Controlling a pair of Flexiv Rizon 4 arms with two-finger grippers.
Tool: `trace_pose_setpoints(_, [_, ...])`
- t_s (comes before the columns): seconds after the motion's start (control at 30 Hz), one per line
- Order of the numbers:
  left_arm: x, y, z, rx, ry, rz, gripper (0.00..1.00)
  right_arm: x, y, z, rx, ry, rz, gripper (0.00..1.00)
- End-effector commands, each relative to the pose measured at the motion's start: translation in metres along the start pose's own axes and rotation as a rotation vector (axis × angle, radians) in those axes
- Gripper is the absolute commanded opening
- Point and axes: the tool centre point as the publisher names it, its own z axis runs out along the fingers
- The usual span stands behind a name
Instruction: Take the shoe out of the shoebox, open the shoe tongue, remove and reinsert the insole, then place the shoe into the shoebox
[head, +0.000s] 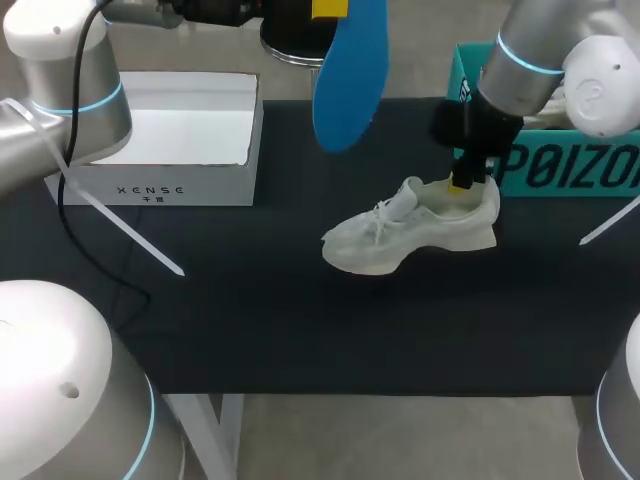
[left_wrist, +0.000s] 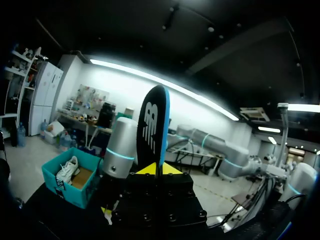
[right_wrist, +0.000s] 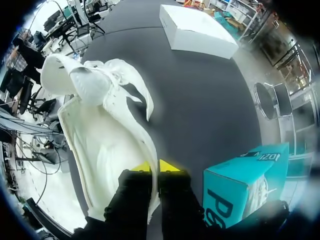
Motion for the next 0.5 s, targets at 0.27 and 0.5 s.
trace_pose_setpoints(0.27, [-0.001,0.0,0.001,-0.001,0.001,0.0,0.0,0.045,-0.037,-0.019,-0.121,-0.178,0.782,0.0])
trace_pose_setpoints(0.5, [-0.001,0.0,0.001,-0.001,0.001,0.0,0.0,0.101,-0.071,-0.019,-0.248,-0.23,1.2,0.0])
